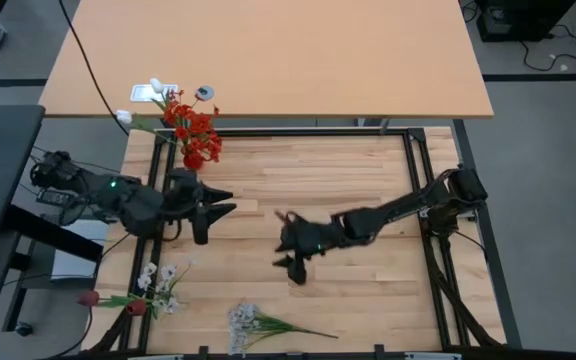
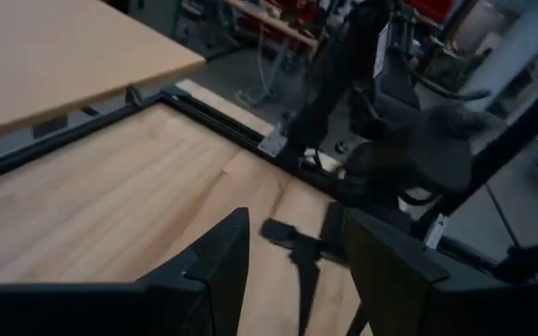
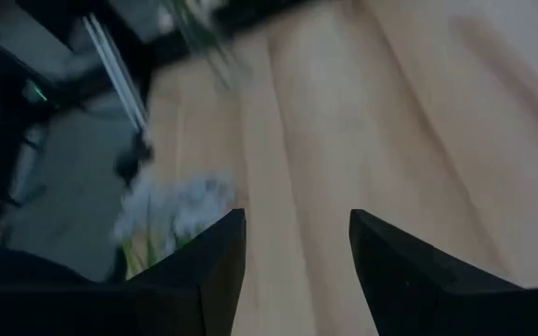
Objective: Sort flowers into vase by color
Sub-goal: Put the white flowers into the transparent vase
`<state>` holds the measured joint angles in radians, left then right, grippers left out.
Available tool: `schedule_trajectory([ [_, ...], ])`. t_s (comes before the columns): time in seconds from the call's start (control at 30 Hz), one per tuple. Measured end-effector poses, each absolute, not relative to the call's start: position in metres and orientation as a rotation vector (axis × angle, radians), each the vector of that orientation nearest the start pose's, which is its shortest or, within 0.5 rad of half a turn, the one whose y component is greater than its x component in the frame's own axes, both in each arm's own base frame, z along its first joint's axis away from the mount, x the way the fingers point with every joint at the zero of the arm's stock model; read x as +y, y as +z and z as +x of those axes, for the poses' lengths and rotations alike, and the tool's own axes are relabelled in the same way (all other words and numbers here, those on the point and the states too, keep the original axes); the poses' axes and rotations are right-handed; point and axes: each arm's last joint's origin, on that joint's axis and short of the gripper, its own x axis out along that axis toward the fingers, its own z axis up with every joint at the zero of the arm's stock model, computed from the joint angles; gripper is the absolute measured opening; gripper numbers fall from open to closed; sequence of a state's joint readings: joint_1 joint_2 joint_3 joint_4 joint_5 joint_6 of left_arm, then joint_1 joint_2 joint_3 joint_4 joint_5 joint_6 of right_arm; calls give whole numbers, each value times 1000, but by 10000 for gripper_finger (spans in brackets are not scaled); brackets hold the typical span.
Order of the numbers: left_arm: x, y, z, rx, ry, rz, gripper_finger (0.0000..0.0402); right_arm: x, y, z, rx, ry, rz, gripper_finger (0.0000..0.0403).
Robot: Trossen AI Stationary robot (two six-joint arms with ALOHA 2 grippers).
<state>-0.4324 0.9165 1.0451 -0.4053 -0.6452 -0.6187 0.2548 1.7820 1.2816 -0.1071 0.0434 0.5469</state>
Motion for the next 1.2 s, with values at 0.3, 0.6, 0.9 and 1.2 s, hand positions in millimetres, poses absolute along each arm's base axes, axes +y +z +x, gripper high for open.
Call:
schedule_trajectory([
  [0.3,-52,368,173,307,222,-385,178,160,229,359,724,-100,566,199],
  [0.6,-52,354,166,464,242,-284,178,234,181,396,982,-91,650,199],
  [0.9,-53,349,163,529,223,-350,178,283,152,413,1189,-137,510,199],
  [1.2,-53,341,155,671,145,-356,178,284,135,422,1244,-210,515,150],
])
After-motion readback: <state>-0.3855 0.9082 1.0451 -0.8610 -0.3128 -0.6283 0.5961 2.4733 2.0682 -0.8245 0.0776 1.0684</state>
